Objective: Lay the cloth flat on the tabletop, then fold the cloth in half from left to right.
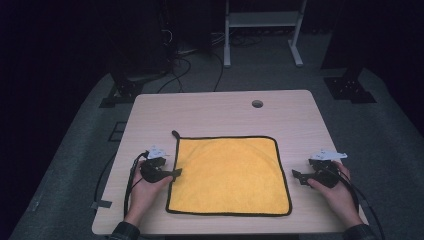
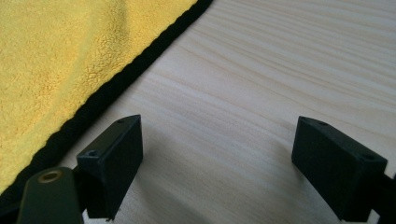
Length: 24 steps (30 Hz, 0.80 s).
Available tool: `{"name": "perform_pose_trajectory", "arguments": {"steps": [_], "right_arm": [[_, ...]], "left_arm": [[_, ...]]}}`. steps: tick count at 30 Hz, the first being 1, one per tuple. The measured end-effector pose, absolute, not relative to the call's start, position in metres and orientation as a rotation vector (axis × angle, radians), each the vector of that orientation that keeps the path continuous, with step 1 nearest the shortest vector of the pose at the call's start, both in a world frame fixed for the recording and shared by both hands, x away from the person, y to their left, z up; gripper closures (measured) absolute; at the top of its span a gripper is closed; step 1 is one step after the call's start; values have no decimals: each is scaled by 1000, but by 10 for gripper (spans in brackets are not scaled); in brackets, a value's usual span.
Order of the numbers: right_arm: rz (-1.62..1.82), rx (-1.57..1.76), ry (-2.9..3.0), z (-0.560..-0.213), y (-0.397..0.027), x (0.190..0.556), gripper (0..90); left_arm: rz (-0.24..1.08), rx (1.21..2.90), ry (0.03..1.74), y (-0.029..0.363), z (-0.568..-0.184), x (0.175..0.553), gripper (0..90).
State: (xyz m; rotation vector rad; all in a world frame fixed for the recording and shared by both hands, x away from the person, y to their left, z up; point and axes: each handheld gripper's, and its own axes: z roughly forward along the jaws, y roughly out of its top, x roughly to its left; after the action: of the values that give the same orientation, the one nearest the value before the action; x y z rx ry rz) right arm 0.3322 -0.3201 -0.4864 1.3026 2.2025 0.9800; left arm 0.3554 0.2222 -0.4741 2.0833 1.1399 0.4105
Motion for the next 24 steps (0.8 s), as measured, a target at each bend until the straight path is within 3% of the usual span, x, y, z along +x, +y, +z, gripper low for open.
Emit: {"name": "perform_pose_trajectory", "arguments": {"steps": [8,18,24], "right_arm": [[981,1303,2201,-486,-320,332,157],[983,1301,2203,-486,-321,331,157],[983,1298,2206,-486,-321,331,157]], "left_arm": [[496,2101,1127,225,-479,360,179],[518,2081,1151,226,-482,361,74],[504,2076,1092,226,-481,357,191]]}}
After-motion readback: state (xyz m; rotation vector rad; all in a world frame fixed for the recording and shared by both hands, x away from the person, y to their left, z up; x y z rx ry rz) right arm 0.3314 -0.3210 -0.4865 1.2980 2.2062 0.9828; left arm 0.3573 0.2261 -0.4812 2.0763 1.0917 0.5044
